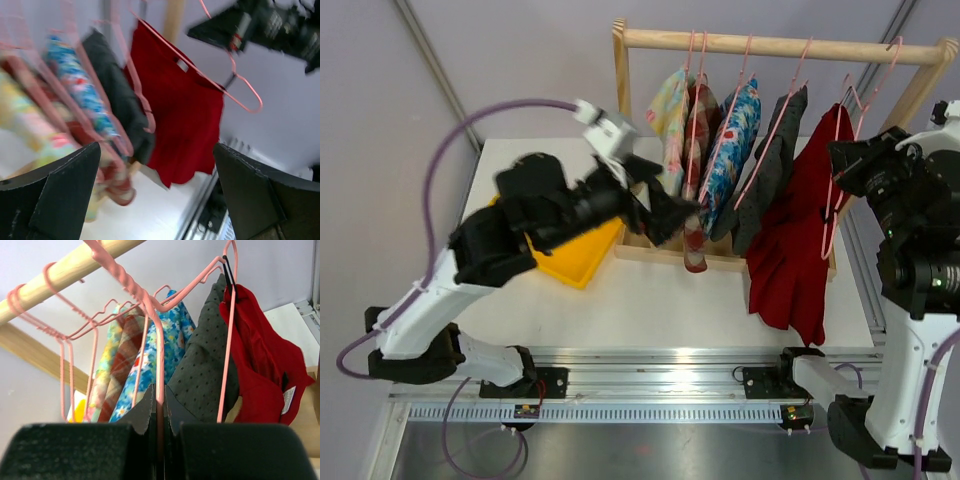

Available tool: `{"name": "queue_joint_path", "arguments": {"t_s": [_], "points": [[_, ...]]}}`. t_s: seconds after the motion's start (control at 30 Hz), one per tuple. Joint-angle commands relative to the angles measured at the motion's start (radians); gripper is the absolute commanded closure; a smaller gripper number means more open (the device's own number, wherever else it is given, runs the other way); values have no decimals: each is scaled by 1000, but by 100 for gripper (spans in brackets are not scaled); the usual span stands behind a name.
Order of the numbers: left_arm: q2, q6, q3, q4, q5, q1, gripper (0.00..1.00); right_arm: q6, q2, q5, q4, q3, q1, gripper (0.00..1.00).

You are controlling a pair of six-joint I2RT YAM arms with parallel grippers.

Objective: Remove the skirt from the hanger

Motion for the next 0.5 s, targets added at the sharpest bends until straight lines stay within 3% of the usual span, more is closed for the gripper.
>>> {"name": "queue_joint_path", "arguments": {"t_s": [0.0,0.03,0.23,0.47], "points": [[71,119,-34,101,-153,-208,1,22,-101,-58,64,4,-3,100],[88,115,-49,155,-159,-267,1,27,-112,-67,49,2,-3,100],[107,99,-336,487,-49,-363,1,59,-202,-107,4,-30,-3,100],[191,107,-416,688,-15,-401,1,94,-268,-164,-3,-56,-1,100]]}}
